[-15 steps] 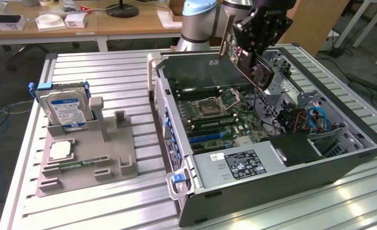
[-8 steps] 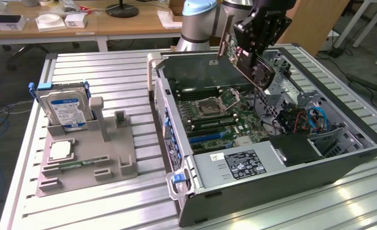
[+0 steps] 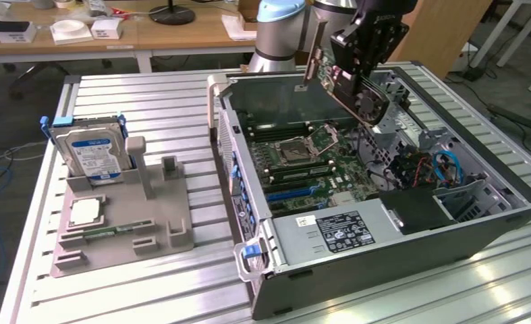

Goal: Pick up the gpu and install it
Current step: 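Insert the gpu into the slot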

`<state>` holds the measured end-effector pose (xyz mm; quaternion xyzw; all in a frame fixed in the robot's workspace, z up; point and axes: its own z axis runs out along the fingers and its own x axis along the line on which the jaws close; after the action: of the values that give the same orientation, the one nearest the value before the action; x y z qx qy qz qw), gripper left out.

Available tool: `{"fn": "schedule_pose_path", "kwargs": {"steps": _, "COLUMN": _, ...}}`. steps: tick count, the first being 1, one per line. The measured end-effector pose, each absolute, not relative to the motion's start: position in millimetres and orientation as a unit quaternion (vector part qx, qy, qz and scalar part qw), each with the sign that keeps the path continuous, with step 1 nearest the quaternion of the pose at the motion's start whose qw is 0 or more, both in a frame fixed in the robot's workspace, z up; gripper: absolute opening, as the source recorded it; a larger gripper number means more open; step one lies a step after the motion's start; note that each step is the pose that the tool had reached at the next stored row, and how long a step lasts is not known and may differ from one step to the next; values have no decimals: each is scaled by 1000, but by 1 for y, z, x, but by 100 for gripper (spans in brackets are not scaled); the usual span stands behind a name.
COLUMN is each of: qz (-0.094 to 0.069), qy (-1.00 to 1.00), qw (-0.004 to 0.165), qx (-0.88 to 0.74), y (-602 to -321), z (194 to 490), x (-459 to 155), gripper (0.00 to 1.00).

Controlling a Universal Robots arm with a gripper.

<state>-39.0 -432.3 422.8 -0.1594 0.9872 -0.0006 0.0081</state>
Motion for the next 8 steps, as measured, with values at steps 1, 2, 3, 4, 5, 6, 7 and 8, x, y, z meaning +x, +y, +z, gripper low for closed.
{"fn": "schedule_pose_path", "kwargs": {"steps": 1, "qz": -1, "qy": 987, "qw": 8, "qx": -162, "y": -432, "z": 423, "x": -39, "gripper": 27}}
{"fn": "schedule_pose_path", "kwargs": {"steps": 2, "qz": -1, "qy": 986, "qw": 8, "qx": -164, "y": -432, "z": 423, "x": -39, "gripper": 27}}
{"fn": "schedule_pose_path", "kwargs": {"steps": 3, "qz": -1, "qy": 986, "qw": 8, "qx": -167, "y": -432, "z": 423, "x": -39, "gripper": 27}}
{"fn": "schedule_pose_path", "kwargs": {"steps": 4, "qz": -1, "qy": 986, "qw": 8, "qx": -169, "y": -432, "z": 423, "x": -39, "gripper": 27}}
{"fn": "schedule_pose_path", "kwargs": {"steps": 5, "qz": -1, "qy": 985, "qw": 8, "qx": -172, "y": -432, "z": 423, "x": -39, "gripper": 27}}
{"fn": "schedule_pose_path", "kwargs": {"steps": 6, "qz": -1, "qy": 985, "qw": 8, "qx": -175, "y": -433, "z": 423, "x": -39, "gripper": 27}}
{"fn": "schedule_pose_path", "kwargs": {"steps": 7, "qz": -1, "qy": 984, "qw": 8, "qx": -177, "y": -433, "z": 423, "x": -39, "gripper": 27}}
{"fn": "schedule_pose_path", "kwargs": {"steps": 8, "qz": 0, "qy": 984, "qw": 8, "qx": -180, "y": -433, "z": 423, "x": -39, "gripper": 27}}
